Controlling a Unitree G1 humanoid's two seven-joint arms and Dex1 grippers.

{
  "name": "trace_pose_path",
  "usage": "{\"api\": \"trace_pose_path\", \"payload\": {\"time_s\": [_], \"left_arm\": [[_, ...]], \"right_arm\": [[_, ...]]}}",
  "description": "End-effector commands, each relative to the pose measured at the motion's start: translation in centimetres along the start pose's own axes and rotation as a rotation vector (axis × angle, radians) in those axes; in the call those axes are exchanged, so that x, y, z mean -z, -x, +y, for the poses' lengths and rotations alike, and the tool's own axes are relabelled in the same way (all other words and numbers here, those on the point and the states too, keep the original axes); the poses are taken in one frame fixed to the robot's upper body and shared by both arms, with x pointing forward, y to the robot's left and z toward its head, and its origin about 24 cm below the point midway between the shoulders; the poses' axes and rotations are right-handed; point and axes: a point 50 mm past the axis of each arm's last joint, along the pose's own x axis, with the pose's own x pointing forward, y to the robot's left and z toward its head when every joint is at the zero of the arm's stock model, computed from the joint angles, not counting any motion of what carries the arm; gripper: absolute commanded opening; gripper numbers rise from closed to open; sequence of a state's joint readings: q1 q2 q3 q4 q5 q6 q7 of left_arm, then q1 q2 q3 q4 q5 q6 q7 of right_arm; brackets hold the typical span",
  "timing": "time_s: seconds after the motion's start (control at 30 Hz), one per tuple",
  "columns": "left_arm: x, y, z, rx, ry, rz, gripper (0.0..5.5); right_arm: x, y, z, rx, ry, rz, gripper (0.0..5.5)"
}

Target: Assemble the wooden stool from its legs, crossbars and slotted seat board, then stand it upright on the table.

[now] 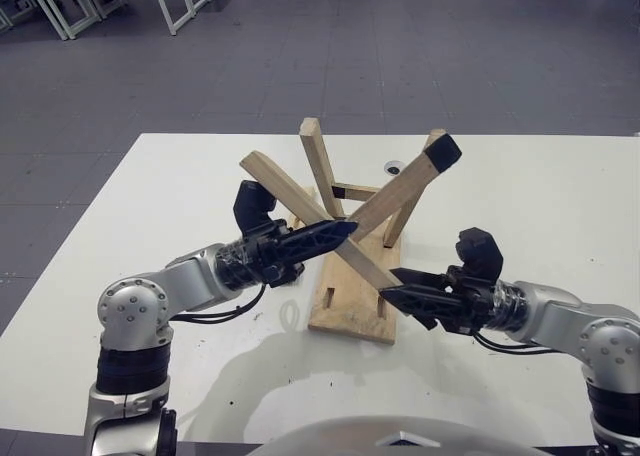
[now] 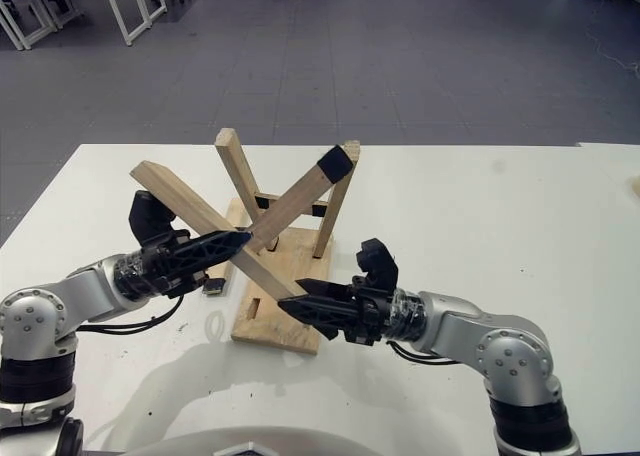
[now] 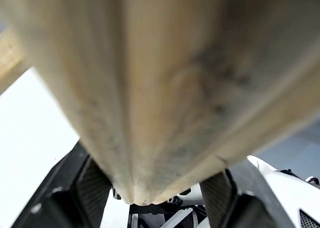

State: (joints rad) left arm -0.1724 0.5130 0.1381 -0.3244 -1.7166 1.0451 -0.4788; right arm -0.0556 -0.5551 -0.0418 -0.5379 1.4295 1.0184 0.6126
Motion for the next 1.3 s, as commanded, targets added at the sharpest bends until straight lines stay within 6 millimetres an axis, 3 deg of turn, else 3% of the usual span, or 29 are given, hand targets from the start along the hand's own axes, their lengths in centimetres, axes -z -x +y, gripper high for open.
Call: {"api": "trace_pose_path", "payload": {"time_s": [0.03, 0.1, 0.17, 0.23, 0.33, 0.4, 0.53, 0.7, 0.9, 1.07, 1.13, 1.2, 1.3], "left_arm": [[-1.5, 0.9, 0.2, -0.005, -0.040, -0.112, 2.17], [-2.1, 1.4, 0.6, -0.042, -0.066, -0.152, 2.06], [-3.0, 2.6, 0.7, -0.086, -0.105, -0.206, 2.06], [-3.5, 3.6, 0.5, -0.134, -0.149, -0.230, 2.06], [-3.8, 4.3, 0.5, -0.202, -0.249, -0.203, 2.06], [-3.7, 4.3, 0.4, -0.194, -0.315, -0.159, 2.06], [-2.8, 4.6, 1.0, -0.210, -0.388, -0.040, 2.06], [-2.6, 5.5, 2.1, -0.254, -0.457, 0.048, 2.06], [-2.4, 5.1, 2.7, -0.246, -0.505, 0.087, 2.06], [-1.7, 4.7, 2.6, -0.220, -0.524, 0.131, 2.06], [-1.3, 4.7, 2.4, -0.209, -0.531, 0.167, 2.06], [-0.8, 4.6, 2.4, -0.206, -0.548, 0.205, 2.06], [0.3, 3.7, 2.9, -0.200, -0.585, 0.245, 2.06]], "right_arm": [[-1.9, 1.1, 0.7, 0.042, 0.021, -0.092, 2.69], [-3.0, 2.3, 1.5, 0.077, 0.045, -0.146, 3.17], [-3.7, 4.3, 2.1, 0.158, 0.057, -0.181, 3.22], [-3.1, 5.3, 1.2, 0.331, 0.070, -0.138, 3.22], [0.9, 4.5, -2.7, 0.751, 0.142, 0.106, 3.22], [3.1, 2.5, -3.6, 0.852, 0.254, 0.260, 3.22], [4.7, -0.2, -3.7, 0.841, 0.374, 0.351, 3.22], [5.1, -0.3, -4.6, 0.860, 0.422, 0.410, 3.22], [6.3, 1.7, -5.3, 0.896, 0.427, 0.523, 3.22], [6.1, 3.7, -5.6, 0.927, 0.442, 0.583, 3.22], [6.1, 5.5, -5.6, 0.935, 0.457, 0.657, 3.22], [5.3, 6.7, -6.0, 0.950, 0.489, 0.688, 3.22], [4.2, 6.6, -6.4, 0.936, 0.523, 0.668, 3.22]]}}
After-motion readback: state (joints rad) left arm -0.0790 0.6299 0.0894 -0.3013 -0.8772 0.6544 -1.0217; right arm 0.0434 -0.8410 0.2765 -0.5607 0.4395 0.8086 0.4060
